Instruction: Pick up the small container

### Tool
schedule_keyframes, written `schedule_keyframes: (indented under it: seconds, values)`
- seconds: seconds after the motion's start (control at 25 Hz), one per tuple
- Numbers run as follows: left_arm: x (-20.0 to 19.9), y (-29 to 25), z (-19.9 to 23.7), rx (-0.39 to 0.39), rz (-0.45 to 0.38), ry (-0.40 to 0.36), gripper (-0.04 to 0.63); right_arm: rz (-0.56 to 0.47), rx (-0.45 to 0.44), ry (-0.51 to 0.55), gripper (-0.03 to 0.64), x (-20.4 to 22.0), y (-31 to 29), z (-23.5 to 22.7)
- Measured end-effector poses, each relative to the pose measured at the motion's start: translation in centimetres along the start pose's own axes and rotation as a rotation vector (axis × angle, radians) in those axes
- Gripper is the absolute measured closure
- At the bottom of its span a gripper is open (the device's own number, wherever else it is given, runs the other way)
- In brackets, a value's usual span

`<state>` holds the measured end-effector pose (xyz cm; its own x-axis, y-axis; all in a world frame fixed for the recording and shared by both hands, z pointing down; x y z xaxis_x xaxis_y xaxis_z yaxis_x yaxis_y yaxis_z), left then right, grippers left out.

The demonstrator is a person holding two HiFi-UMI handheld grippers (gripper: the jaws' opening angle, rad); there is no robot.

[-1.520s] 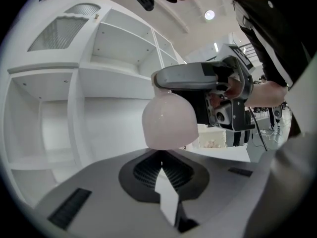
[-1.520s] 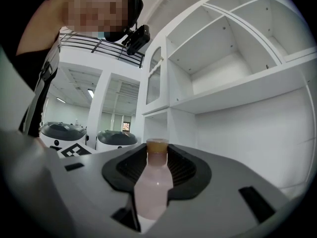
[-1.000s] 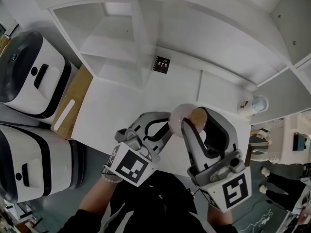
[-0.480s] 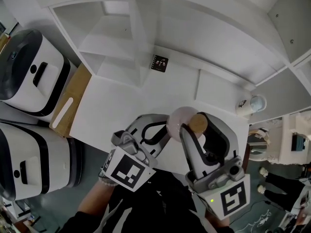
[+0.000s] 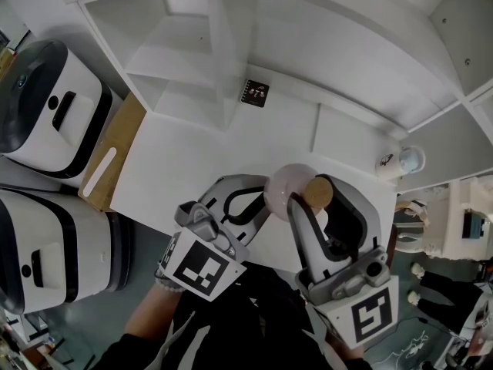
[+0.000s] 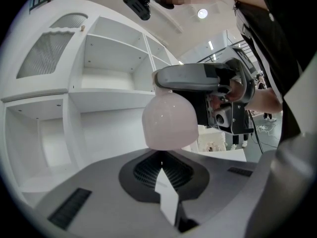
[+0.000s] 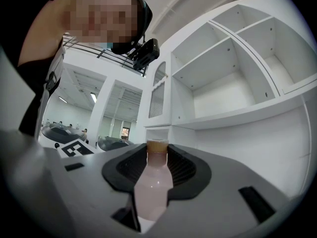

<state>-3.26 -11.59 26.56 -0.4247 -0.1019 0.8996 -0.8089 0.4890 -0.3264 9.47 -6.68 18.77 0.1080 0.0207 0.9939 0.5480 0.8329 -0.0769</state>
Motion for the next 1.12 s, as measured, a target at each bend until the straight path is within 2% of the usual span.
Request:
schedule_keyframes:
  seconds: [1.12]
  values:
    - [0.02,0.04,-0.16,0.005,0.004,0.000,0.594,0.013,0.001,0.011,0.483,0.14,0.20,0.22]
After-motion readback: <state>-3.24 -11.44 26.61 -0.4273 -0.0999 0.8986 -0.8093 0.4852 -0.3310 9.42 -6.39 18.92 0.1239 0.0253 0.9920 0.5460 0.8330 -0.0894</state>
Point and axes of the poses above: the fingertips, and each gripper's own axes: y backward along the fingers, z to its left, x out of its underside, the point moved 9 cm from there along y, backward along the fingers, and after that the axes turned 12 degrees about z, right-handed, at the moved point
